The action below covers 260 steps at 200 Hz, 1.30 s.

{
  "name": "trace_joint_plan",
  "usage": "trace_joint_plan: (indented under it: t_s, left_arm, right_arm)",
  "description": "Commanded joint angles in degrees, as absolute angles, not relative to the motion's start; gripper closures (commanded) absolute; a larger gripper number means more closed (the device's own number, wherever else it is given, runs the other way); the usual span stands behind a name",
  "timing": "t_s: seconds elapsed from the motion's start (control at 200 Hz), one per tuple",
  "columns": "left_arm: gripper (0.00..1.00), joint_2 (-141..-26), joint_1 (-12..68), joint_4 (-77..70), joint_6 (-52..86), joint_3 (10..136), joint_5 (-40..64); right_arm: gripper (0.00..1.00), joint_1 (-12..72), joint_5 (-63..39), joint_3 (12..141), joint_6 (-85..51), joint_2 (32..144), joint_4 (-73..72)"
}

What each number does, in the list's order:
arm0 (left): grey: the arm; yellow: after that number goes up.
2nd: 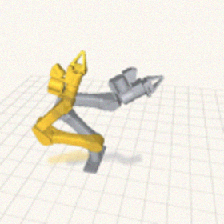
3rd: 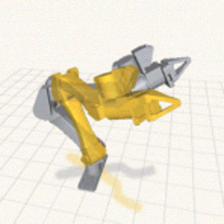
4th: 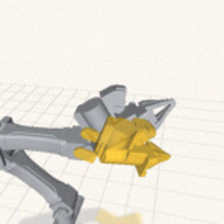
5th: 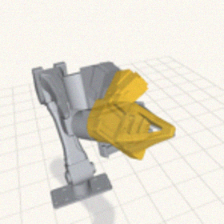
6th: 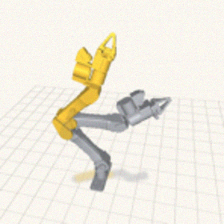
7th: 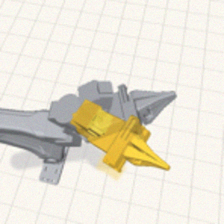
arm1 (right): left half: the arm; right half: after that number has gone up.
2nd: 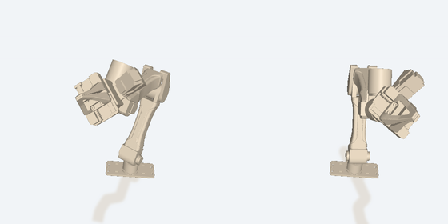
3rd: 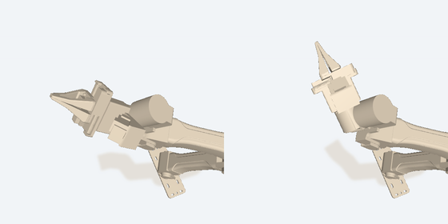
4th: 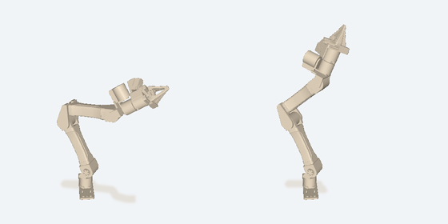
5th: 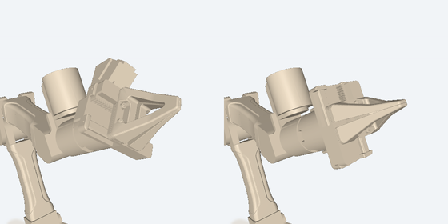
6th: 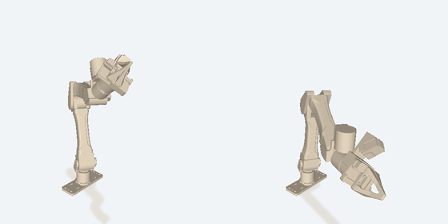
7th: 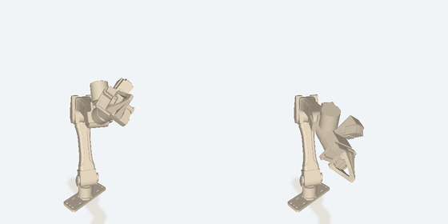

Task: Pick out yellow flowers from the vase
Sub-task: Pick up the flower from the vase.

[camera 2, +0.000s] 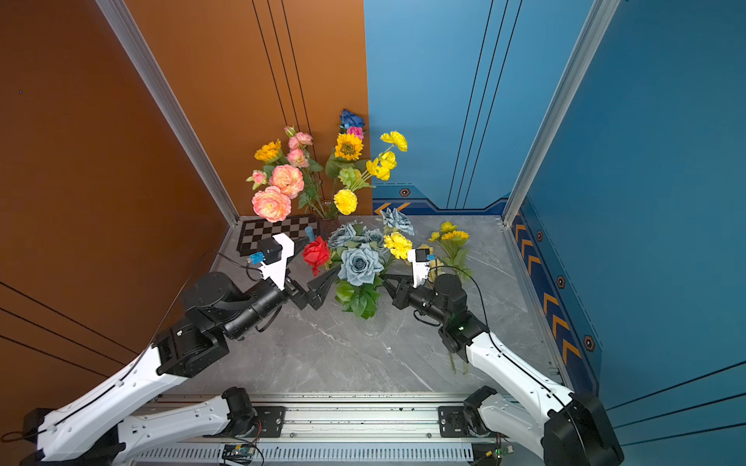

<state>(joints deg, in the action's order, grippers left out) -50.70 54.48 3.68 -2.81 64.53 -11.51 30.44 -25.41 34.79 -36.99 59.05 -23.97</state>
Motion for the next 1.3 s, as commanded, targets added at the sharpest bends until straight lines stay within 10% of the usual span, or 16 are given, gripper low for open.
trace_joint_plan:
  t_s: [0.0, 1.296]
  left_arm:
    - [0.02, -50.5, 55.0, 3.4, -3.4, 64.7, -11.2]
    - [0.02, -50.7, 57.4, 3.2, -5.6, 65.3, -11.1]
  right_arm:
    - [0.92, 30.8, -24.0, 37.6, -34.3, 56.3, -20.4]
    - [1.00, 25.1, -17.4, 59.9, -17.8, 46.2, 14.9]
